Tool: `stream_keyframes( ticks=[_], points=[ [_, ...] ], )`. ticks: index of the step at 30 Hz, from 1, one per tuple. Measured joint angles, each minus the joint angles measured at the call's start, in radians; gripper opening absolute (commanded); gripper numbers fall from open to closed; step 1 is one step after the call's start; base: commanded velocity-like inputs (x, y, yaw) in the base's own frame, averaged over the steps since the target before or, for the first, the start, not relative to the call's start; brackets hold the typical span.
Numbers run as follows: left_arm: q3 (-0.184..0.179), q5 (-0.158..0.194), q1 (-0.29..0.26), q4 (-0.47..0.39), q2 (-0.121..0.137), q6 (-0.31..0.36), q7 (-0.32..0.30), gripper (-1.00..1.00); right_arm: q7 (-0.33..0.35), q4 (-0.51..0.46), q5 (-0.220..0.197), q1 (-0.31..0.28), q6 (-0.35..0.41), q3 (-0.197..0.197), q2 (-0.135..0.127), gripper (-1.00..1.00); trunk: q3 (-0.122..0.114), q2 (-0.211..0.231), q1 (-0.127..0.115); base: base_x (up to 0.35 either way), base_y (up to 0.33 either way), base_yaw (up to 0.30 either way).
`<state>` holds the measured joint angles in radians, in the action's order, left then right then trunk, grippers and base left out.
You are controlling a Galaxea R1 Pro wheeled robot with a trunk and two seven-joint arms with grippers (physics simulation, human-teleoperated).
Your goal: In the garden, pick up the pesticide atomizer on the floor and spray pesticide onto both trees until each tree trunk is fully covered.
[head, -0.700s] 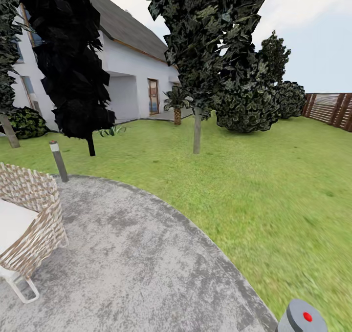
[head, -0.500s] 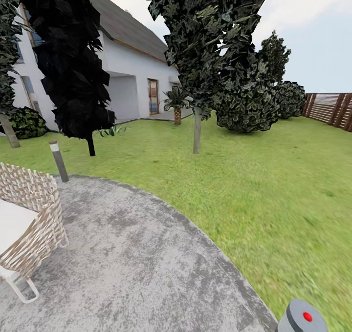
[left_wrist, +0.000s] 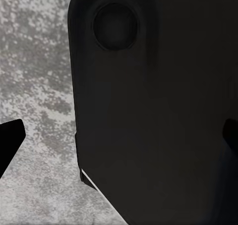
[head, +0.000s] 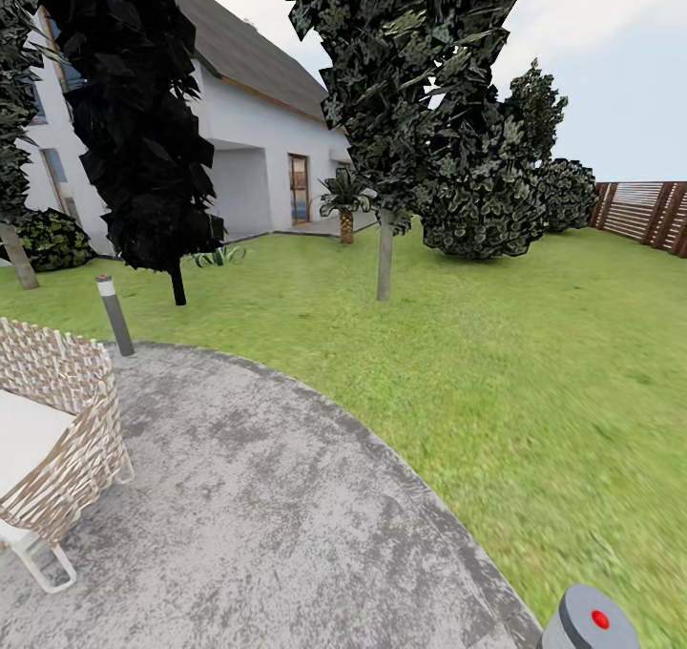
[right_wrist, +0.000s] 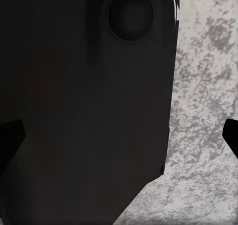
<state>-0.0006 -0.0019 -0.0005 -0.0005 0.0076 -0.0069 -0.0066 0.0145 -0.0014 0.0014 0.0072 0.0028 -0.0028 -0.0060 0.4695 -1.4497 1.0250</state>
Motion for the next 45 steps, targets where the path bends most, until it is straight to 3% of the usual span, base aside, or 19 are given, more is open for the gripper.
stream_keyframes(
  ticks=[10, 45],
  points=[
    [0.001, 0.001, -0.004, -0.001, 0.02, -0.001, 0.001, 1.0, -0.019, 0.0, -0.004, 0.0, -0.006, -0.001, -0.015, 1.0, 0.0, 0.0, 0.0, 0.0, 0.0, 0.0],
    [0.002, 0.001, -0.004, -0.001, 0.02, -0.003, 0.0, 1.0, -0.021, -0.006, -0.006, -0.001, -0.007, -0.002, -0.018, 1.0, 0.0, 0.0, 0.0, 0.0, 0.0, 0.02]
  ],
)
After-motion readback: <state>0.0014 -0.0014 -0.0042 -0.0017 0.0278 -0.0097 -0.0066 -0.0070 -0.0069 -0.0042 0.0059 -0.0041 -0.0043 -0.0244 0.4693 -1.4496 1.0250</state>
